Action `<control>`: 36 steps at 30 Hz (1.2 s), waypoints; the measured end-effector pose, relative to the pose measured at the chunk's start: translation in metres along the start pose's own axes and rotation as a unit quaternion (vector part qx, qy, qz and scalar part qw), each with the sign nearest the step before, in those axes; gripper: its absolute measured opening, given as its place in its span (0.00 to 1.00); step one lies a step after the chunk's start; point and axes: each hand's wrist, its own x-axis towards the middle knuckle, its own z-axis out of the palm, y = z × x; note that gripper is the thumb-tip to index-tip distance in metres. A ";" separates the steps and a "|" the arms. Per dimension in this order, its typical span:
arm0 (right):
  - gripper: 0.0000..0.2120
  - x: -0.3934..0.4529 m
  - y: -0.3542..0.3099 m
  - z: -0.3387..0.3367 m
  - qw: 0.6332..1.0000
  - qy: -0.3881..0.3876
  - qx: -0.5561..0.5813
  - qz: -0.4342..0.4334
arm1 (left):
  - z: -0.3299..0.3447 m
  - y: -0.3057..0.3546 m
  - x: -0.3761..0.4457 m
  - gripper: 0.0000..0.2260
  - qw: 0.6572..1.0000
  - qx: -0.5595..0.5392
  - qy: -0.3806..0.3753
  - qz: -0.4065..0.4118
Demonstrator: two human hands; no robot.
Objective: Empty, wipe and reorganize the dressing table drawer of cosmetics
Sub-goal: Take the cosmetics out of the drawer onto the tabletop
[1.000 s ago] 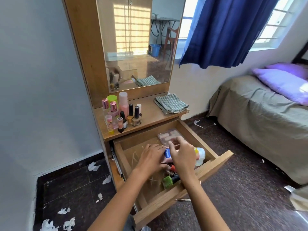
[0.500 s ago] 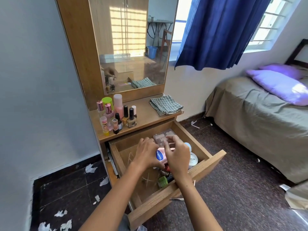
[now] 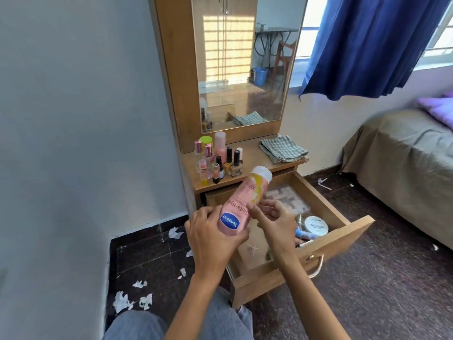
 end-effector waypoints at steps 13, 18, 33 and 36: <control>0.21 0.016 -0.024 0.019 0.983 -0.176 0.040 -0.041 | -0.036 -0.019 0.010 0.14 0.911 -0.386 -0.034 -0.144; 0.33 0.023 -0.024 0.003 0.901 -0.085 -0.317 -0.284 | -0.054 -0.023 0.025 0.12 0.935 -0.335 -0.032 -0.115; 0.19 0.030 -0.020 -0.015 0.933 -0.282 -0.168 -0.151 | -0.050 0.010 0.059 0.19 0.917 -0.389 -0.089 0.000; 0.22 0.030 -0.017 -0.012 0.948 -0.260 -0.125 -0.138 | -0.042 -0.005 0.045 0.31 0.911 -0.400 -0.097 -0.035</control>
